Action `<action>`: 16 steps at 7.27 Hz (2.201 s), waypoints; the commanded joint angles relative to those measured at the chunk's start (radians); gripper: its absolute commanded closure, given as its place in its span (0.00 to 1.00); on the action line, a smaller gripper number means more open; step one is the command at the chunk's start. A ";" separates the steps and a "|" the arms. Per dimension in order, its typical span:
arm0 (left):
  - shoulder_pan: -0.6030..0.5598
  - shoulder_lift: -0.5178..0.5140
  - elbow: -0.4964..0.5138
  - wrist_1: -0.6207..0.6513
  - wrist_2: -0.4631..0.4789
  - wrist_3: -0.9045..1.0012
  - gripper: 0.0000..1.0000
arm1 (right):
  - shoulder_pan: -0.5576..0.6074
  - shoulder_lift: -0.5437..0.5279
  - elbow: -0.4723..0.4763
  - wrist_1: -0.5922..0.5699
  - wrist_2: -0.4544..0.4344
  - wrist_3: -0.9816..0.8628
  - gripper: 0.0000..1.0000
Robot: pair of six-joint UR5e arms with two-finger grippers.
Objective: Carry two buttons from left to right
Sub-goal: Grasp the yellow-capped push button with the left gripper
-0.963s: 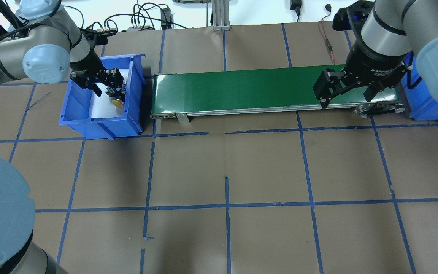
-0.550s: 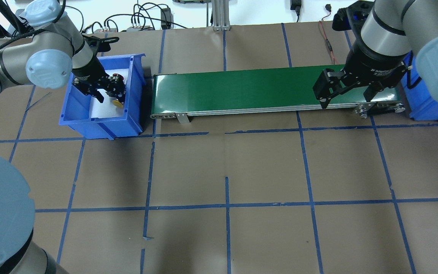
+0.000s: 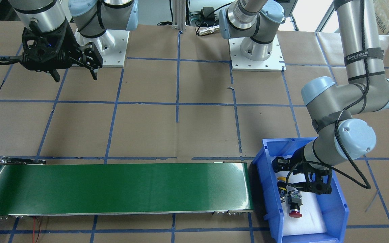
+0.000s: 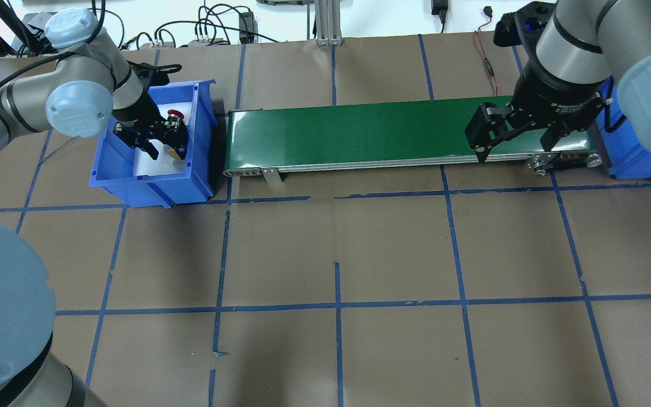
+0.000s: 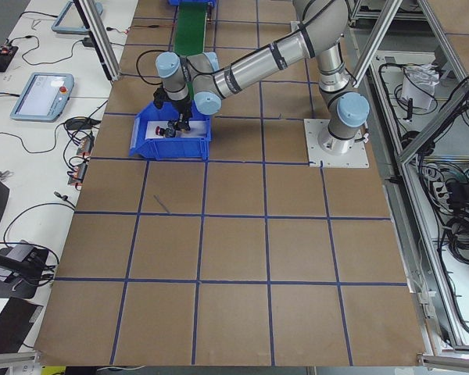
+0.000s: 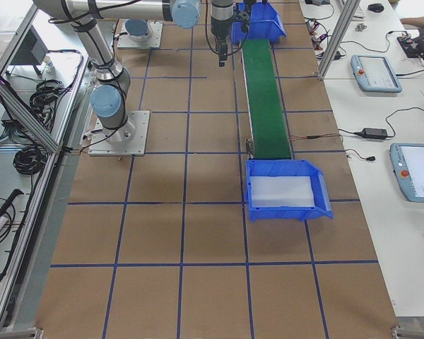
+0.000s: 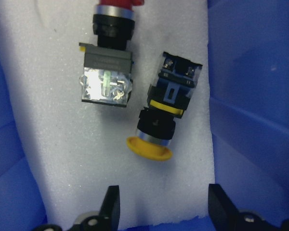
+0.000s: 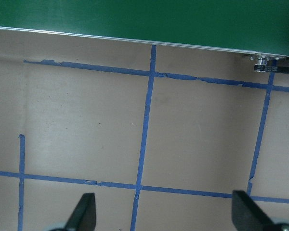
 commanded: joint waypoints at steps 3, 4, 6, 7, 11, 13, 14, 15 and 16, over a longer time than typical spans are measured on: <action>0.001 -0.014 0.010 0.006 -0.001 0.005 0.31 | 0.000 0.000 0.000 0.000 0.001 0.000 0.00; 0.000 -0.023 0.016 0.006 -0.001 0.005 0.31 | 0.000 0.000 0.000 0.000 0.001 0.000 0.00; 0.000 -0.026 0.022 0.006 -0.001 0.006 0.33 | 0.000 0.000 0.000 0.000 -0.001 0.000 0.00; 0.000 -0.026 0.027 0.007 -0.001 0.011 0.33 | 0.000 0.000 0.000 0.000 -0.001 0.000 0.00; 0.002 -0.046 0.033 0.041 -0.003 0.020 0.32 | 0.000 0.000 0.000 0.000 -0.001 0.000 0.00; 0.002 -0.052 0.033 0.046 -0.003 0.021 0.32 | 0.000 0.000 0.000 0.002 -0.001 0.000 0.00; 0.002 -0.054 0.033 0.047 -0.003 0.021 0.32 | 0.000 0.000 0.000 0.000 -0.001 0.000 0.00; 0.002 -0.058 0.033 0.047 -0.003 0.021 0.32 | 0.000 0.000 0.000 0.000 -0.001 0.000 0.00; 0.002 -0.058 0.031 0.047 -0.003 0.023 0.32 | 0.000 0.000 0.000 0.000 -0.001 0.000 0.00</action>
